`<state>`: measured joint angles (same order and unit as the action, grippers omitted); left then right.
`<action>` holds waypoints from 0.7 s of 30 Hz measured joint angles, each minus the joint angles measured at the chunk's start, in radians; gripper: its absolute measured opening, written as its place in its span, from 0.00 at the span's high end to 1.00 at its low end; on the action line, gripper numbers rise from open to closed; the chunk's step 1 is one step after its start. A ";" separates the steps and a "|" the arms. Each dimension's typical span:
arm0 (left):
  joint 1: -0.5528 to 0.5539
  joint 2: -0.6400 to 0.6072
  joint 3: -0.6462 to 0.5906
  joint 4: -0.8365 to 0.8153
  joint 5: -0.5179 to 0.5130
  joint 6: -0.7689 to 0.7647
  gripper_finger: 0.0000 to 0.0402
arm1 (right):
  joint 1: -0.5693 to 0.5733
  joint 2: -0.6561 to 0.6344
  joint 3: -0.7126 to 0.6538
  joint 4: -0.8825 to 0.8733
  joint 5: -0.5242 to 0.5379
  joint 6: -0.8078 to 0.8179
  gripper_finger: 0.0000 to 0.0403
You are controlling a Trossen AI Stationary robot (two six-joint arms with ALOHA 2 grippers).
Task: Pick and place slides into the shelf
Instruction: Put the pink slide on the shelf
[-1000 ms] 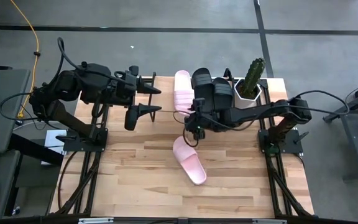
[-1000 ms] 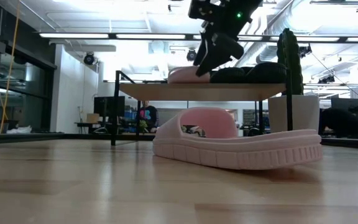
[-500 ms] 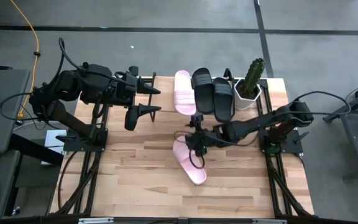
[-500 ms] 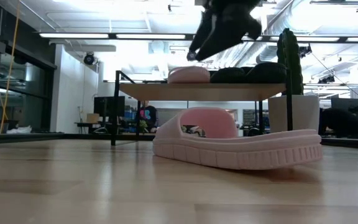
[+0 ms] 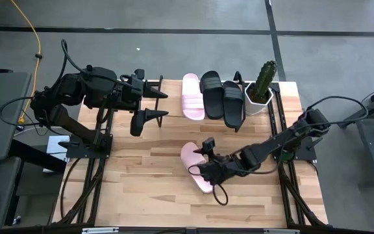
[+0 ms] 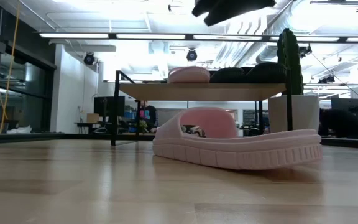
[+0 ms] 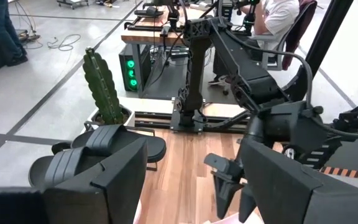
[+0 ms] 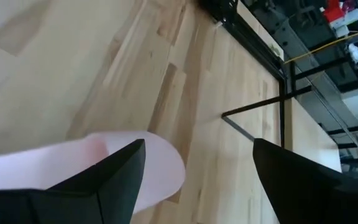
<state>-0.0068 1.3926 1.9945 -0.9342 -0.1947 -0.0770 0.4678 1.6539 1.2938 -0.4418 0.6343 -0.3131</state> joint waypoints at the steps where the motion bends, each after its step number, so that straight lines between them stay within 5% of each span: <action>1: 0.000 0.000 0.000 0.000 0.000 -0.001 0.38 | 0.006 0.000 0.000 0.000 0.004 0.015 0.28; 12: 0.000 0.023 -0.001 -0.058 0.002 -0.040 0.38 | 0.013 0.000 0.000 -0.038 -0.157 0.185 0.28; 21: 0.000 0.134 -0.002 -0.145 0.054 -0.061 0.38 | 0.043 0.000 0.000 -0.168 -0.082 0.262 0.28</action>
<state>-0.0071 1.5265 1.9930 -1.0794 -0.1409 -0.1383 0.5110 1.6539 1.2938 -0.6102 0.5522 -0.0516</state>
